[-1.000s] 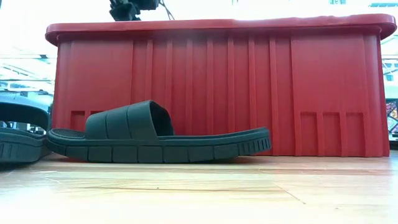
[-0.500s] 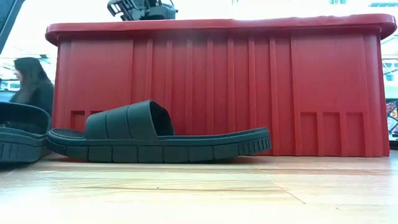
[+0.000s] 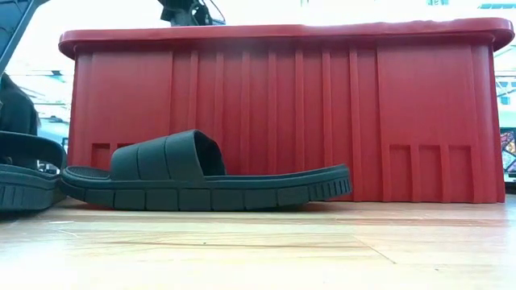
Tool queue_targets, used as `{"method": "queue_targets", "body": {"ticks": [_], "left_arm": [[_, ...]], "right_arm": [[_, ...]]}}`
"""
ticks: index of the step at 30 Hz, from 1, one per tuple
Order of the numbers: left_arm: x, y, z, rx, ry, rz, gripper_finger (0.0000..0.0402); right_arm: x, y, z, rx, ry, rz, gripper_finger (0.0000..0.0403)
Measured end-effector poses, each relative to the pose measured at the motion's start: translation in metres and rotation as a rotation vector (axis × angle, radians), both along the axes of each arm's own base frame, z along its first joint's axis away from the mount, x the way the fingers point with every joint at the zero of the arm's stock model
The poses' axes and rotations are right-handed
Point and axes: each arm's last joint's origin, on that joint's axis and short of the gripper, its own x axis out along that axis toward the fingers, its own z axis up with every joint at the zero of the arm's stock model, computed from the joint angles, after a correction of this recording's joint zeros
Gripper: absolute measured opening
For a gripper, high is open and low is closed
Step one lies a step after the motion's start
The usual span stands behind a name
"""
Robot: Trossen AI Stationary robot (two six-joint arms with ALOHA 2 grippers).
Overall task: Pick and place slides into bin
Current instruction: Put the black slide into the red bin
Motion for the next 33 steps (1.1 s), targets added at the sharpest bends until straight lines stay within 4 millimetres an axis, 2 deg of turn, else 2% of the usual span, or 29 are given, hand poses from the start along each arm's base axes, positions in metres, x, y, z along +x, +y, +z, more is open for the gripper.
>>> {"method": "queue_targets", "body": {"ticks": [6, 17, 26, 33], "left_arm": [[-0.001, 0.009, -0.004, 0.072, 0.03, 0.012, 0.0], [0.013, 0.023, -0.029, 0.141, 0.11, 0.002, 0.0], [0.017, 0.025, -0.03, 0.164, 0.077, -0.002, 0.0002], [0.022, 0.028, -0.03, 0.244, 0.064, -0.001, 0.0027]], "right_arm": [[0.0, 0.0, -0.001, 0.0, 0.008, 0.0, 0.0], [0.0, 0.0, -0.001, -0.023, 0.006, 0.011, 0.0], [0.0, 0.0, -0.001, -0.028, 0.005, 0.014, 0.0], [-0.001, 0.0, -0.001, -0.029, 0.008, 0.014, 0.0]]}}
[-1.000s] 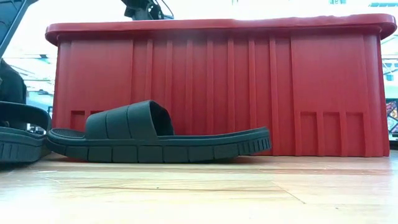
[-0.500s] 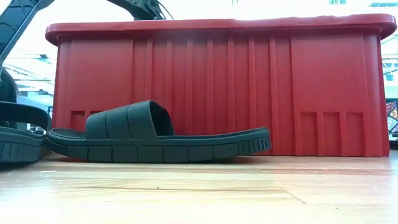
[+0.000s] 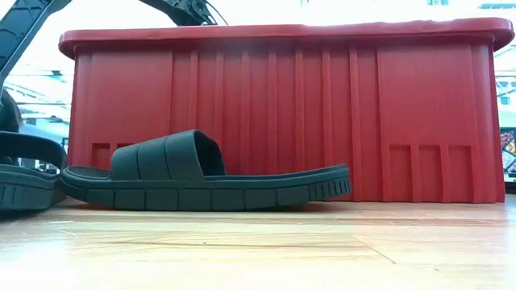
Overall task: Pick and place slides into bin
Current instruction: Put the black slide into the red bin
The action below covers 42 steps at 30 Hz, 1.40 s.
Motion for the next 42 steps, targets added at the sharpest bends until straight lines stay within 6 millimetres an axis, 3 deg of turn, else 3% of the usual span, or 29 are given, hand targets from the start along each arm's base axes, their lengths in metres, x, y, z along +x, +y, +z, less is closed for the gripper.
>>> {"method": "queue_targets", "body": {"ticks": [13, 17, 21, 26, 32, 36, 42], "left_arm": [[0.001, 0.002, 0.0, 0.043, 0.006, 0.034, 0.0106], [0.001, 0.001, 0.001, 0.037, 0.007, 0.08, 0.0115], [-0.004, -0.006, 0.015, 0.041, -0.022, 0.144, 0.0115], [-0.019, -0.033, 0.055, 0.069, -0.132, 0.214, 0.0115], [-0.046, -0.08, 0.103, 0.054, -0.277, 0.312, 0.0115], [-0.06, -0.111, 0.124, 0.066, -0.342, 0.36, 0.0115], [-0.073, -0.152, 0.137, 0.074, -0.367, 0.389, 0.0115]], "right_arm": [[0.0, 0.0, 0.0, 0.008, 0.002, -0.004, 0.0], [0.0, 0.0, 0.0, 0.008, 0.002, -0.004, 0.0], [0.0, 0.0, 0.0, 0.008, 0.002, -0.004, 0.0], [0.0, 0.0, 0.0, 0.001, 0.001, -0.001, 0.0], [0.0, 0.0, 0.0, -0.001, 0.0, 0.0, 0.0], [0.0, 0.0, 0.0, -0.008, -0.002, 0.004, 0.0], [0.0, 0.0, 0.0, -0.008, -0.002, 0.004, 0.0]]}}
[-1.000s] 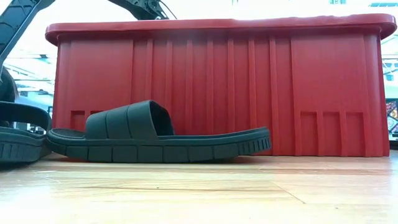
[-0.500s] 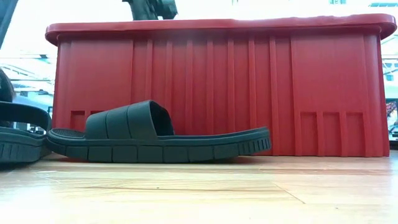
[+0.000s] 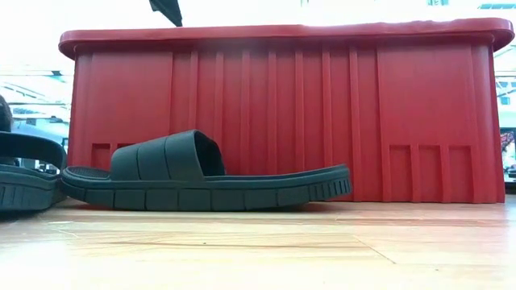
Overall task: Pick and place slides into bin
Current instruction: Put the black slide into the red bin
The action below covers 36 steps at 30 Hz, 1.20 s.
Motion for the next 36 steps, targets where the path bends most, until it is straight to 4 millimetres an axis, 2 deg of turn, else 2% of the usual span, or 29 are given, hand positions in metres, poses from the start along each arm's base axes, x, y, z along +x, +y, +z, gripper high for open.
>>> {"method": "queue_targets", "body": {"ticks": [8, 22, 31, 36], "left_arm": [[-0.009, -0.039, 0.004, -0.083, -0.006, 0.006, 0.0115], [-0.021, -0.091, 0.0, -0.258, 0.05, 0.15, 0.0115], [-0.033, -0.132, 0.0, -0.386, 0.057, 0.203, 0.0115], [-0.043, -0.155, 0.001, -0.392, 0.015, 0.268, 0.0115]], "right_arm": [[0.0, 0.0, 0.0, 0.002, 0.0, 0.004, 0.0], [-0.002, 0.0, -0.003, 0.003, 0.04, 0.005, 0.0], [-0.002, 0.0, -0.004, -0.012, 0.043, 0.012, 0.0], [-0.002, 0.0, -0.004, -0.025, 0.046, 0.019, 0.0]]}}
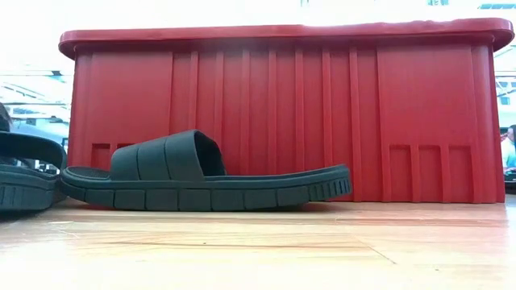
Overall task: Pick and place slides into bin
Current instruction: Put the black slide into the red bin
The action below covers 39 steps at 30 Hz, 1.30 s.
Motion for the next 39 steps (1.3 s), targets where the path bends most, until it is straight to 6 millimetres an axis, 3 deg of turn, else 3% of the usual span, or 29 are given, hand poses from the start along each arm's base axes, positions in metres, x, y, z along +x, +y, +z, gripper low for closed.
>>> {"method": "queue_targets", "body": {"ticks": [6, 10, 16, 22, 28, 39], "left_arm": [[-0.014, -0.023, 0.0, -0.055, -0.033, 0.106, 0.0115], [-0.022, -0.034, -0.005, 0.012, -0.095, 0.173, 0.0115], [-0.02, -0.048, -0.046, 0.108, -0.044, 0.168, 0.0115], [-0.006, -0.066, -0.093, 0.058, -0.056, 0.103, 0.0115], [-0.005, -0.085, -0.129, -0.051, -0.071, 0.047, 0.0115], [-0.028, -0.081, -0.149, 0.098, 0.12, -0.082, 0.0115]], "right_arm": [[0.0, 0.0, 0.0, 0.0, 0.0, 0.0, 0.0], [0.0, 0.0, 0.0, -0.001, -0.001, 0.0, 0.0], [0.0, 0.0, 0.0, 0.004, 0.0, -0.002, 0.0], [0.0, 0.0, 0.0, 0.005, -0.003, -0.004, 0.0], [0.002, 0.0, 0.003, 0.018, -0.034, -0.011, 0.0], [0.002, 0.0, 0.003, 0.021, -0.033, -0.013, 0.0]]}}
